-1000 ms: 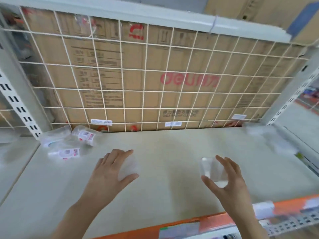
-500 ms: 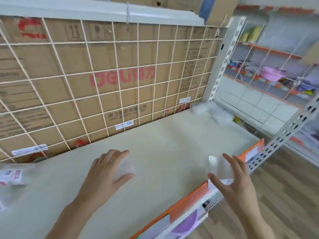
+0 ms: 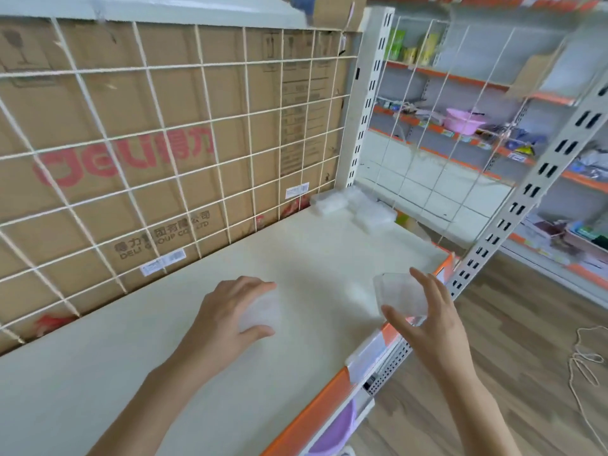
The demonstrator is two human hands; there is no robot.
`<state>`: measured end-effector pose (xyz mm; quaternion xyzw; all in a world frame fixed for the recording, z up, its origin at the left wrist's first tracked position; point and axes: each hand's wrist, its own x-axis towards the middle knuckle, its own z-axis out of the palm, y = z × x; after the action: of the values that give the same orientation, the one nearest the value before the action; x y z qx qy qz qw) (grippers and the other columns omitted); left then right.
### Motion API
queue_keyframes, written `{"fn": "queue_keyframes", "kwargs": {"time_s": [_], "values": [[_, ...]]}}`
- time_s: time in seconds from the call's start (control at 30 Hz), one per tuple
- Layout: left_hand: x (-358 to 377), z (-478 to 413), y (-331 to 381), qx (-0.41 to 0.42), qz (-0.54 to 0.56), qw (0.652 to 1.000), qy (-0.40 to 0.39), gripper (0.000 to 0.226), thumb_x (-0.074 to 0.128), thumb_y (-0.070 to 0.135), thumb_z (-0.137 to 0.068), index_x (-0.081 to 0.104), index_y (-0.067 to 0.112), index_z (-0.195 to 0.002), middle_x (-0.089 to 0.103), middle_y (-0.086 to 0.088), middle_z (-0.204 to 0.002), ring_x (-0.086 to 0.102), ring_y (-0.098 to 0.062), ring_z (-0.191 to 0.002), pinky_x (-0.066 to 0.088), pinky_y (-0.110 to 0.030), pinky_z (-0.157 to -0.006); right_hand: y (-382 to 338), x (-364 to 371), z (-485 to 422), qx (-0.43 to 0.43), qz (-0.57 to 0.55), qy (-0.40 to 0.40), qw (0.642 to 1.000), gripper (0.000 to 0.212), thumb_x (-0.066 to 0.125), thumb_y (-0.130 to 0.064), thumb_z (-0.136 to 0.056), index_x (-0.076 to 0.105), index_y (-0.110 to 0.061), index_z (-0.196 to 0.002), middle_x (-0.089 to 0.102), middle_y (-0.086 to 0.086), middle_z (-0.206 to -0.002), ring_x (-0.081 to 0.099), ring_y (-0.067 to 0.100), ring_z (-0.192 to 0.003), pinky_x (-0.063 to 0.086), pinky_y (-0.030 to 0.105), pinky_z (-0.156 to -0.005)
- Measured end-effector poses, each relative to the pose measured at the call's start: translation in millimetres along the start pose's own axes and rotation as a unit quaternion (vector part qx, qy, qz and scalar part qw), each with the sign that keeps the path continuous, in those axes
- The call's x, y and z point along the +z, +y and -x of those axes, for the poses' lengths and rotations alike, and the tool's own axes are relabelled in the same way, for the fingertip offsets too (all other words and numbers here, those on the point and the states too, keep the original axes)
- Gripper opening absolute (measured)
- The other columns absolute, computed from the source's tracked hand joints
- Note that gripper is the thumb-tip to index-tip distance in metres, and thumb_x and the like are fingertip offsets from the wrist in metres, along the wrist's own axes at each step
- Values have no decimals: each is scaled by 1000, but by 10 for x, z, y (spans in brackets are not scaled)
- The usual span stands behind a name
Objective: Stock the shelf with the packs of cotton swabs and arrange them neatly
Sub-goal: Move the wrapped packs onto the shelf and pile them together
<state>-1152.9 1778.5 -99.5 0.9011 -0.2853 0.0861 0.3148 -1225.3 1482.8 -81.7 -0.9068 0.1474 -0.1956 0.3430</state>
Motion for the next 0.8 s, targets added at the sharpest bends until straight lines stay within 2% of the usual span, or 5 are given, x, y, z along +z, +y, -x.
{"fn": "queue_keyframes", "kwargs": {"time_s": [0.27,0.47,0.6,0.7,0.8], "values": [[662,-1108,26,-14,28,999,6,64,61,52,-71,34,44,-128,46,19,-124,32,-5,-116,33,-29,-95,537,-91,-1162,-16,6,-23,1000,68,74,-38,-77,41,-29,-136,33,2,-146,45,27,-124,41,33,-84],[1170,-1786,64,-30,-10,999,-14,62,59,38,-69,55,30,-130,50,9,-134,38,-19,-128,29,-30,-101,889,68,-1739,-97,75,-161,979,78,68,-45,-76,30,-31,-143,14,-6,-154,26,14,-139,45,32,-90],[1389,-2117,30,-5,-34,999,12,57,66,20,-81,48,35,-133,37,19,-142,20,-3,-134,9,-24,-105,956,201,-2032,-141,21,-219,965,67,66,-38,-79,38,-25,-139,15,-7,-151,12,13,-143,29,28,-109],[1477,-2283,16,44,-55,997,27,69,75,-5,-69,53,33,-122,57,7,-131,31,-16,-126,12,-23,-101,962,257,-2207,-185,20,-229,955,61,50,-42,-79,41,-24,-137,18,-12,-144,0,4,-138,8,22,-115],[1494,-2422,53,63,-64,994,55,69,63,-10,-69,50,36,-118,61,4,-126,37,-15,-121,19,-22,-101,1015,311,-2267,-206,-5,-201,958,45,47,-28,-84,49,-29,-129,27,-15,-140,5,7,-141,8,24,-112]]}}
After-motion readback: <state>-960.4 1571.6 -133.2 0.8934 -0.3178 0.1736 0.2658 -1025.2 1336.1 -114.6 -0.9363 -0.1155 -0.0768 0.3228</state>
